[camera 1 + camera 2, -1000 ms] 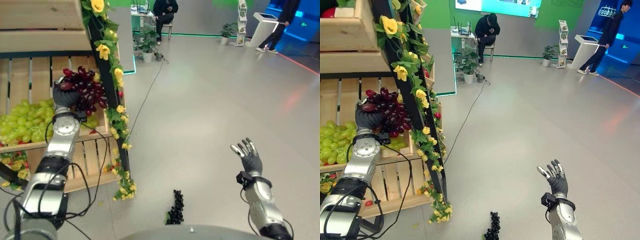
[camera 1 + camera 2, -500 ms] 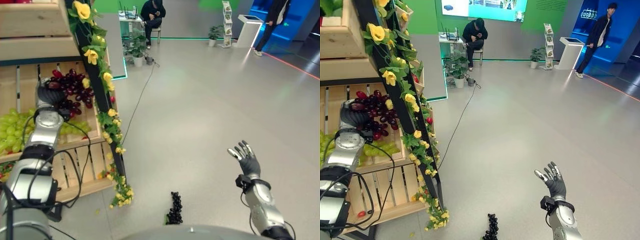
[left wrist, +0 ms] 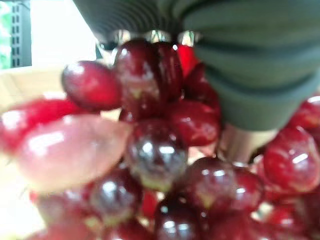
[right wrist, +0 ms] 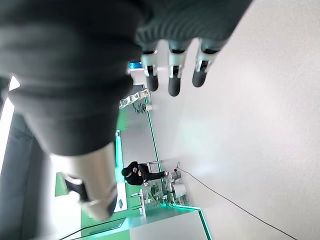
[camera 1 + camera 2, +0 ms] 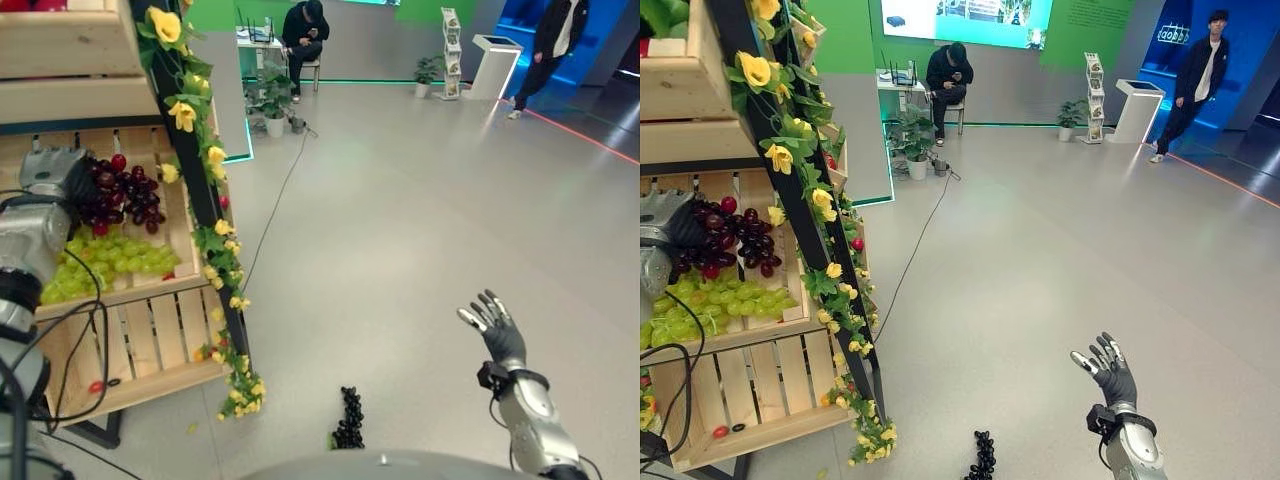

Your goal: Pick up the fruits from the basket on one side to the basket on the other side

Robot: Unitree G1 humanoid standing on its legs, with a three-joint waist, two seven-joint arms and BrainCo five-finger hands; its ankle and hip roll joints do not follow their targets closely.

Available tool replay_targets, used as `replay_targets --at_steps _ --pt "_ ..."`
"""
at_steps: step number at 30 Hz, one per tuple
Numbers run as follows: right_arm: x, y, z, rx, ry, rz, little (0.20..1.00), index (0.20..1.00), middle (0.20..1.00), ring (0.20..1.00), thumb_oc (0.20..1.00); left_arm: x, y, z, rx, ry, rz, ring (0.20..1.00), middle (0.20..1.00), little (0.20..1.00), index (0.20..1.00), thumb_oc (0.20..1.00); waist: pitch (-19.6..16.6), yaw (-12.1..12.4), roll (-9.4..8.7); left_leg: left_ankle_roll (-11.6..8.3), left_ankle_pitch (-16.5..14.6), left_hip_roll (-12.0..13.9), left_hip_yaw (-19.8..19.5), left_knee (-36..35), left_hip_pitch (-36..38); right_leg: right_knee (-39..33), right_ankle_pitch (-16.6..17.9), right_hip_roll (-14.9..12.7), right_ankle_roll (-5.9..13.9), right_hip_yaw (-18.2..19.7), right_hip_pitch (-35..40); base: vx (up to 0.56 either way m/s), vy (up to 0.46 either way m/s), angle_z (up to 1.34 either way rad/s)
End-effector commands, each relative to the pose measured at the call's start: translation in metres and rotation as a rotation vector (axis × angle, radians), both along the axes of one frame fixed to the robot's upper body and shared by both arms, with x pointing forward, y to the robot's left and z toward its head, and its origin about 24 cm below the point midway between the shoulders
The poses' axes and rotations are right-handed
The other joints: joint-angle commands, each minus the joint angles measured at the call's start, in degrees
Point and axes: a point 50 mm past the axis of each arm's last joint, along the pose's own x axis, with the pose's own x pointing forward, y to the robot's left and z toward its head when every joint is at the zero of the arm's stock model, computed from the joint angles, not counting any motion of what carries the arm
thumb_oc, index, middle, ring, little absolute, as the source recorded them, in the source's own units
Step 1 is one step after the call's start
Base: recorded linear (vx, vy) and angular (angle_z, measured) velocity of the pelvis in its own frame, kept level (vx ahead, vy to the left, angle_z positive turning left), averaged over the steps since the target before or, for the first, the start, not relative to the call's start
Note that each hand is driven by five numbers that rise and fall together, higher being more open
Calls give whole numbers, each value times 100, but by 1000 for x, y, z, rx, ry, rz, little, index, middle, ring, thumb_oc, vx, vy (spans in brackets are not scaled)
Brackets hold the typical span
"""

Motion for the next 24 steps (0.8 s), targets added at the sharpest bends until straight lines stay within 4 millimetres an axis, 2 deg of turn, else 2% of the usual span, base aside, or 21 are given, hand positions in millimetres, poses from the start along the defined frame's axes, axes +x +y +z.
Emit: replay_targets --at_steps 1,4,5,6,24 --pt "18 -18 33 -62 -171 -14 1000 1000 1000 1000 1000 -10 16 62 128 -139 84 200 200 200 200 200 129 96 112 116 -802 38 -167 404 157 648 -855 -252 485 -211 -24 -11 -13 4" --pt "14 -21 31 -61 -156 -25 1000 1000 1000 1000 1000 -18 19 67 151 -131 79 200 200 200 200 200 143 136 99 117 -802 41 -188 426 132 640 -863 -250 472 -250 -14 -8 -11 4" --pt "14 -21 31 -63 -153 -23 1000 1000 1000 1000 1000 -20 19 68 169 -118 85 928 928 928 928 928 144 138 100 116 -801 41 -194 425 129 633 -861 -251 471 -260 -10 -6 -6 3" --pt "13 -22 31 -67 -150 -23 1000 1000 1000 1000 1000 -20 19 68 162 -114 85 1000 1000 1000 1000 1000 144 148 93 116 -801 42 -200 425 126 628 -861 -251 472 -264 -10 0 0 0" --pt "8 -27 28 -75 -117 -35 1000 1000 1000 1000 1000 -32 6 76 138 -199 35 1000 1000 1000 1000 1000 148 237 37 111 -818 45 -283 447 97 629 -883 -241 425 -357 17 -4 -1 3"
